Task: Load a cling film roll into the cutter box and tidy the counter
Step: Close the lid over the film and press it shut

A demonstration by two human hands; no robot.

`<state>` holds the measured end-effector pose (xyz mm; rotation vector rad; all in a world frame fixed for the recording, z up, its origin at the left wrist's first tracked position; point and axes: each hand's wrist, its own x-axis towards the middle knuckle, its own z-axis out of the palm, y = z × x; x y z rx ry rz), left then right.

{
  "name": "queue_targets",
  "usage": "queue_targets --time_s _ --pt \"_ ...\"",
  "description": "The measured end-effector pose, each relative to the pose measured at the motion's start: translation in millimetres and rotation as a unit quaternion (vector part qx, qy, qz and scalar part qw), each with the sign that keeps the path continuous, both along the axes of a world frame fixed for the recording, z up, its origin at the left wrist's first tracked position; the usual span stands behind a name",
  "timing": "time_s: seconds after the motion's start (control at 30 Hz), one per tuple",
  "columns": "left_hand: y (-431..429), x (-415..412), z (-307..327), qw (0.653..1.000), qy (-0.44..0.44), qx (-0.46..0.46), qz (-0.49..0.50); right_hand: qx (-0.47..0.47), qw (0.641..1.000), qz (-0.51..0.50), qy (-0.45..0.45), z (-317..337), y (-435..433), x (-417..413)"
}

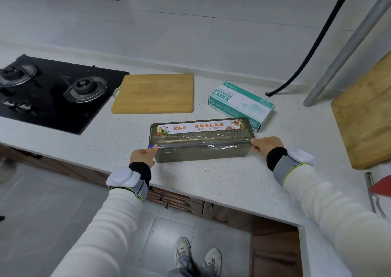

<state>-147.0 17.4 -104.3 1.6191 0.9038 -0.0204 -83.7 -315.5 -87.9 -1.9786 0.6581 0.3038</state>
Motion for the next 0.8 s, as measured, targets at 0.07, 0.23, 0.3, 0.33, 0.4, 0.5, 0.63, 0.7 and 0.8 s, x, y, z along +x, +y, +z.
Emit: queue_targets --time_s 0.07,0.23,0.3,0.33,0.4,0.5,0.63,0.7,0.8 --pt "0.9 -1.6 -3.1 1.000 0.016 0.020 -0.005 -0.023 1.000 0.006 0.013 -2.9 -0.6 -2.5" --pt "3.2 -4.6 -10.2 0.999 0.031 0.026 -0.007 -0.035 0.999 0.022 0.028 -14.1 -1.4 -8.6" --pt "4.2 -6.5 -14.5 0.999 0.033 0.028 -0.003 -0.030 0.999 0.019 0.029 -19.2 -2.1 -10.4" --pt "4.5 -7.2 -15.7 0.999 0.035 0.032 -0.005 -0.029 0.999 0.016 0.030 -21.6 -2.5 -10.6" --pt "4.2 -7.7 -18.3 0.998 0.042 0.039 -0.009 -0.029 0.999 0.009 0.037 -25.5 -3.4 -10.5" --pt "3.3 -7.1 -22.8 0.997 0.050 0.050 -0.011 -0.021 0.999 -0.001 0.043 -28.9 -3.1 -8.9" --pt "2.5 -4.7 -27.9 0.997 0.055 0.058 -0.010 0.002 0.999 -0.022 0.038 -36.6 -3.7 -5.4" --pt "2.7 -3.0 -29.7 0.995 0.065 0.068 -0.013 0.009 0.999 -0.025 0.045 -39.9 -4.7 -4.3" --pt "3.5 0.9 -31.2 0.995 0.068 0.075 -0.013 0.018 0.998 -0.021 0.054 -43.9 -5.7 -2.3"
